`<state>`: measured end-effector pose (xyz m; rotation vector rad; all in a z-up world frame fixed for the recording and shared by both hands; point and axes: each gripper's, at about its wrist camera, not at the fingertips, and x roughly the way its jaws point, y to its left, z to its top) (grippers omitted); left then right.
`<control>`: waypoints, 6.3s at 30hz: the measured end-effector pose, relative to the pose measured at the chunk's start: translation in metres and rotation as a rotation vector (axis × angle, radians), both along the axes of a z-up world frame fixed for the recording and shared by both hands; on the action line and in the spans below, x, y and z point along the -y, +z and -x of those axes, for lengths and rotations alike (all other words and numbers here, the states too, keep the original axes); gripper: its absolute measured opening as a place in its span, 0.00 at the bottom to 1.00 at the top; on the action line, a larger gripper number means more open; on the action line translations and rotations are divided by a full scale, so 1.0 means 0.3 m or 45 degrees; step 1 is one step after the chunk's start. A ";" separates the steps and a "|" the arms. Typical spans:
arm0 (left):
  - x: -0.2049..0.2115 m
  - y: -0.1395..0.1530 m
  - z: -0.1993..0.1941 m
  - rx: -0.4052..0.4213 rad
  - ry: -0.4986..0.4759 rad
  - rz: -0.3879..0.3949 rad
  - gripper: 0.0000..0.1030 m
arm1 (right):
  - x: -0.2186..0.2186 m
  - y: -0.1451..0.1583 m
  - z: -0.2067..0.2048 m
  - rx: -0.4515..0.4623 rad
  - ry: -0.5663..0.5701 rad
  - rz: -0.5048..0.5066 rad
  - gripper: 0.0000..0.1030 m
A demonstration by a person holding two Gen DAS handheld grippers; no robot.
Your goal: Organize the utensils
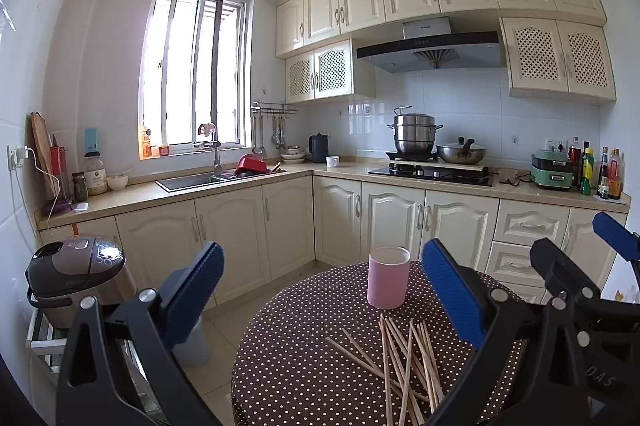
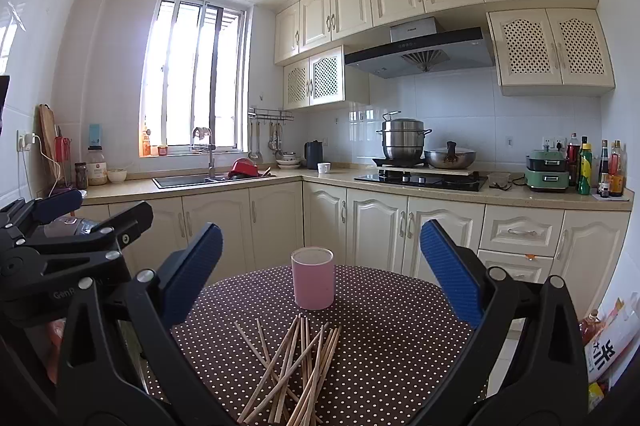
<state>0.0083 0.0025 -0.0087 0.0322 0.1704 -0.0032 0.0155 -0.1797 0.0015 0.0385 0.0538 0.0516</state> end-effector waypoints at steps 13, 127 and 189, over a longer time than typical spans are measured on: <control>0.036 -0.024 -0.060 -0.053 0.003 -0.020 0.95 | 0.011 -0.033 -0.037 -0.045 -0.006 -0.015 0.94; 0.194 -0.471 -1.041 -1.012 -0.427 -0.038 0.06 | 0.130 -0.435 -0.915 -0.990 0.203 -0.161 0.07; 0.155 0.085 -0.992 -0.559 -0.483 0.027 0.06 | 0.155 0.082 -0.938 -0.411 0.284 -0.085 0.05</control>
